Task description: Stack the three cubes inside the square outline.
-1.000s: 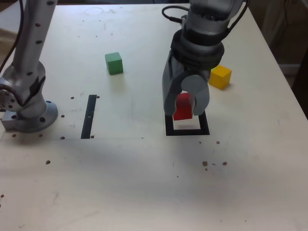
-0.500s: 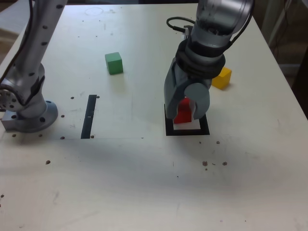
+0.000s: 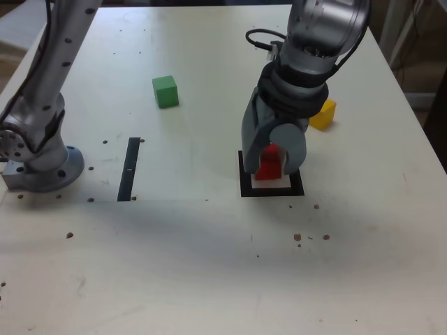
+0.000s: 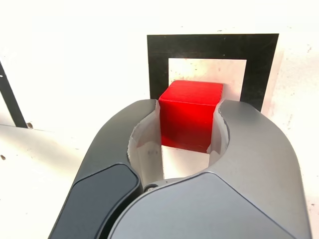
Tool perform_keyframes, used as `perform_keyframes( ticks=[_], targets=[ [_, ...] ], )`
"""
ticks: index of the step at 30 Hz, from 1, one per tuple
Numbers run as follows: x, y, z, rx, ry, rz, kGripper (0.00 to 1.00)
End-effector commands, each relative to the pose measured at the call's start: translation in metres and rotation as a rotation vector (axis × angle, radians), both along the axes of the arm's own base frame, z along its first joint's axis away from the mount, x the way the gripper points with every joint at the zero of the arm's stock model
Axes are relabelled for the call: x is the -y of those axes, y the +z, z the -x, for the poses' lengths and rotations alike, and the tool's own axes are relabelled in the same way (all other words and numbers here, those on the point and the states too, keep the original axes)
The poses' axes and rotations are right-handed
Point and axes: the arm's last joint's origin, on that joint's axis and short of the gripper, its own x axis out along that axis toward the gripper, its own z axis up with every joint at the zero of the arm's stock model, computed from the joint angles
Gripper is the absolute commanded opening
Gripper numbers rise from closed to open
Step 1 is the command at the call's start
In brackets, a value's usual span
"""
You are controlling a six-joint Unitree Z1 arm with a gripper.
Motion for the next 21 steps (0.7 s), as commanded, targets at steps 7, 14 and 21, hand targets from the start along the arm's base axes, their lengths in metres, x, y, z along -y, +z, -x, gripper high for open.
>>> perform_keyframes(
  ticks=[7, 14, 21],
  targets=[
    [-0.001, -0.001, 0.004, -0.019, 0.014, 0.005, 0.94],
    [-0.002, 0.01, 0.005, -0.003, 0.012, -0.01, 0.99],
    [-0.004, 0.03, 0.012, 0.025, -0.011, -0.02, 1.0]
  ],
)
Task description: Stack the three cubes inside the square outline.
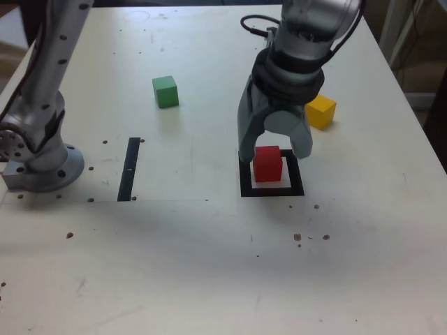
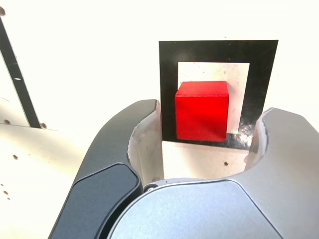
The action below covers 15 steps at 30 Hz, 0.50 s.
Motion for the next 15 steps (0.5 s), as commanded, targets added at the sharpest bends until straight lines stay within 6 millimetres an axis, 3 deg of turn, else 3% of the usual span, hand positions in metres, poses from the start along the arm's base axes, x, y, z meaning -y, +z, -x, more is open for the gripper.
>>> perform_keyframes(
  ticks=[1, 8, 15],
  targets=[
    [-0.001, 0.01, 0.002, 0.014, -0.004, -0.001, 1.0],
    [-0.007, 0.032, -0.003, 0.041, -0.042, -0.029, 1.0],
    [-0.039, 0.039, -0.021, 0.06, -0.113, -0.03, 0.99]
  ],
)
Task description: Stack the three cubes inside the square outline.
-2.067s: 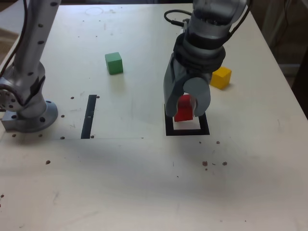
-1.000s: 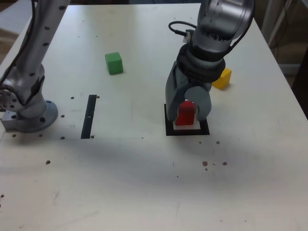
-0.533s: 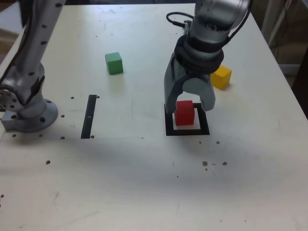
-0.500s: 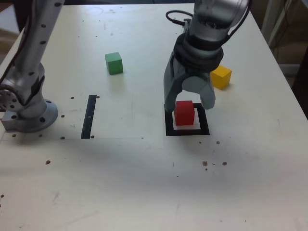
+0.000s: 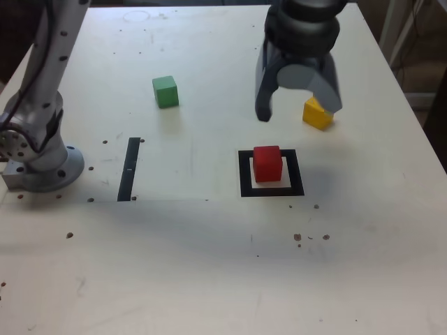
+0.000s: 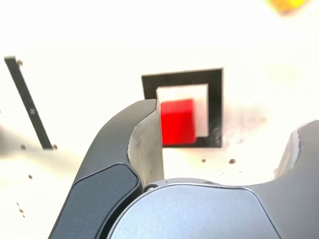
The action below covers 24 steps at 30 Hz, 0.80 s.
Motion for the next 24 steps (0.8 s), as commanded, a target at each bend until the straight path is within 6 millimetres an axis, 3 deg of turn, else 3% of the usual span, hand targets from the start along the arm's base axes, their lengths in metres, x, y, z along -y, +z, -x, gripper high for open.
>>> perform_keyframes(
  ticks=[1, 7, 11, 19, 24],
  targets=[
    [-0.012, -0.004, -0.008, -0.004, -0.011, 0.002, 0.99],
    [-0.041, 0.001, -0.024, 0.032, -0.064, 0.007, 0.99],
    [-0.056, 0.0, -0.029, 0.007, -0.196, 0.0, 0.99],
    [-0.063, -0.01, -0.024, -0.155, -0.527, -0.026, 0.99],
    [-0.065, -0.019, -0.032, -0.178, -0.586, -0.041, 0.99]
  ],
)
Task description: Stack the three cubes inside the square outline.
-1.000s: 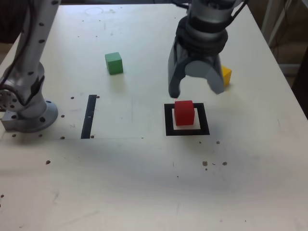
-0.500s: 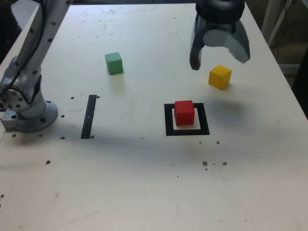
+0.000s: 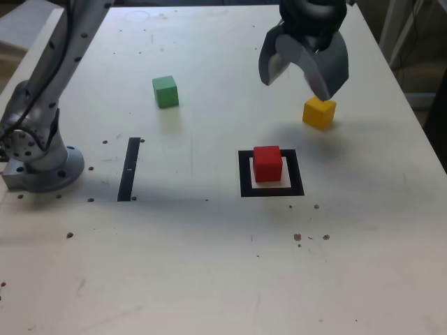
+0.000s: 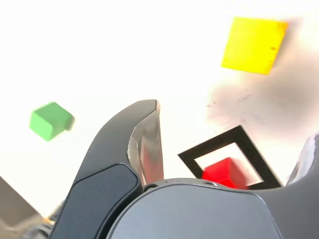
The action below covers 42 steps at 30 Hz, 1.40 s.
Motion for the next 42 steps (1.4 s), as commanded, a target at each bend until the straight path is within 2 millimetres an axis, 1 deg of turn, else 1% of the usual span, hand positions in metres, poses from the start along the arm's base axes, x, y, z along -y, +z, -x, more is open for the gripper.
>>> perform_keyframes(
  ticks=[1, 7, 14, 24, 42],
  targets=[
    [0.0, -0.007, -0.007, -0.003, -0.007, -0.006, 0.99],
    [-0.006, -0.023, -0.026, -0.005, -0.026, -0.014, 0.99],
    [-0.018, -0.04, -0.037, -0.019, -0.016, -0.008, 0.97],
    [-0.017, -0.044, -0.034, -0.028, -0.017, 0.013, 0.87],
    [-0.017, -0.044, -0.038, -0.017, -0.017, 0.025, 0.86]
  ],
)
